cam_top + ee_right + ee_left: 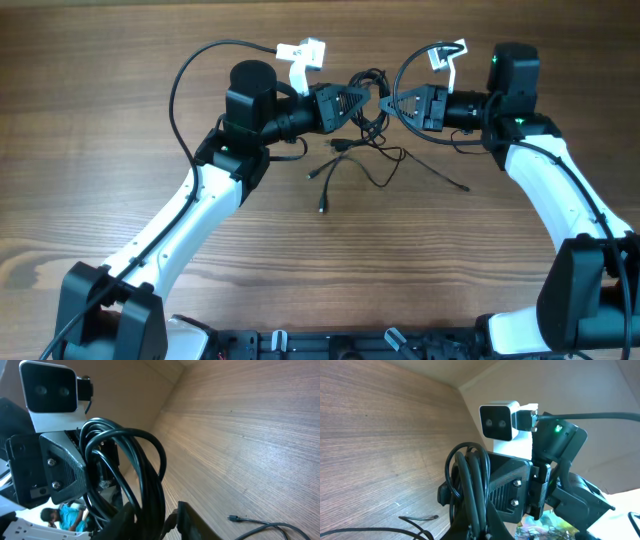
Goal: Untangle cables
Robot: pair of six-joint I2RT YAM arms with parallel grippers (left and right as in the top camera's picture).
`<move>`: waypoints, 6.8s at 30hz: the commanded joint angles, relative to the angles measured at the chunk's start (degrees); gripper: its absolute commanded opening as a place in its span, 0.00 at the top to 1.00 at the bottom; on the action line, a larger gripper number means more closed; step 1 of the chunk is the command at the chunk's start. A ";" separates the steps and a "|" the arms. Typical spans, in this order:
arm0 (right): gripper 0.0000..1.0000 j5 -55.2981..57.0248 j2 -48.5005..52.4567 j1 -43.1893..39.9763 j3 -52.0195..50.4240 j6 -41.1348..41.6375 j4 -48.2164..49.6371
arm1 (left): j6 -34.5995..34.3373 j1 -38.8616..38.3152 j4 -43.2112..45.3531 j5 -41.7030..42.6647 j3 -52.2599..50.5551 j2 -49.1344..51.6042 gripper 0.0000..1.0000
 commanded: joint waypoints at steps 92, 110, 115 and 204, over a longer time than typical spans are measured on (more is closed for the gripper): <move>0.96 22.82 0.00 0.85 -0.17 -2.16 -20.33 | 22.67 -11.98 -7.45 -7.67 0.48 13.33 0.96; 0.96 21.51 0.00 0.85 -0.17 2.29 -22.36 | 24.79 -9.84 0.00 -8.44 0.48 13.29 0.96; 0.96 21.49 0.00 0.85 -0.17 2.54 -22.45 | 25.35 -13.51 -0.20 -8.57 0.48 13.29 0.96; 0.52 13.09 -1.07 -6.99 -0.13 -3.58 -24.48 | 10.58 -6.40 -1.51 -12.74 0.48 14.12 0.96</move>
